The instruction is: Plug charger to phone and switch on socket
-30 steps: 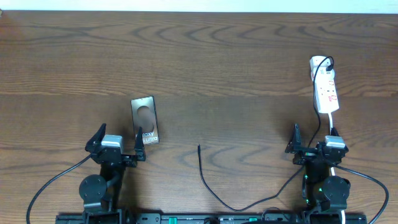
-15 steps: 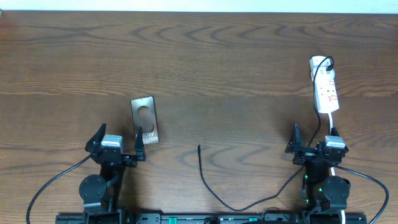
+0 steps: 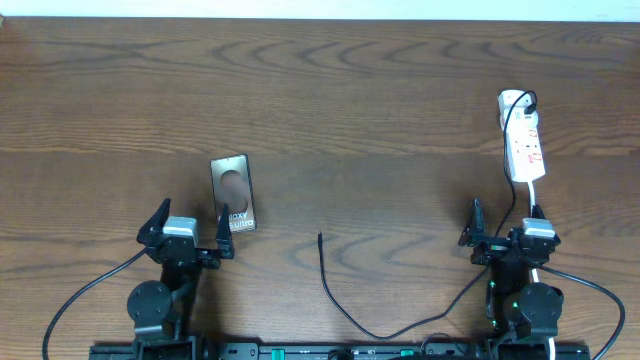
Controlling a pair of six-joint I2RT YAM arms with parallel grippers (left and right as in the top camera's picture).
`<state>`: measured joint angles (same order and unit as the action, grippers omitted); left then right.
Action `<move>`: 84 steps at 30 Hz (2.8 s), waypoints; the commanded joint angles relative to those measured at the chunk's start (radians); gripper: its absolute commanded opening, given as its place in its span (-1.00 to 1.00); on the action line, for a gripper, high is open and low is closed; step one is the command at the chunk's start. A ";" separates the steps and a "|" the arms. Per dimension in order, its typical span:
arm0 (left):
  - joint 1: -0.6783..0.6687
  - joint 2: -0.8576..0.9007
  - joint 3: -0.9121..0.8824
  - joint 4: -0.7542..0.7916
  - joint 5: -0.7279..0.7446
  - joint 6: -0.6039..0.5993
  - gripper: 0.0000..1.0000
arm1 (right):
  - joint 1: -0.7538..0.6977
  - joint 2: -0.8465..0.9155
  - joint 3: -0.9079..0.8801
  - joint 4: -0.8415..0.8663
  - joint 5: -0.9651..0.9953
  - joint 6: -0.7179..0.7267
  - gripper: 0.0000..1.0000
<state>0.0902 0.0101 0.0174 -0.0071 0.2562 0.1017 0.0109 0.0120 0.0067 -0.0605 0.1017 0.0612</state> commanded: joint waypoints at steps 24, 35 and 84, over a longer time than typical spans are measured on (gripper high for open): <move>0.005 0.026 0.087 -0.006 0.012 -0.008 0.94 | 0.010 -0.005 -0.001 -0.004 -0.003 0.013 0.99; 0.005 0.470 0.549 -0.169 0.013 -0.039 0.94 | 0.010 -0.005 -0.001 -0.004 -0.003 0.013 0.99; -0.073 1.656 1.448 -1.135 -0.063 -0.139 0.96 | 0.010 -0.005 -0.001 -0.004 -0.003 0.013 0.98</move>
<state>0.0566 1.6608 1.5269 -1.1736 0.2543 0.0177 0.0109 0.0120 0.0067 -0.0612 0.1013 0.0612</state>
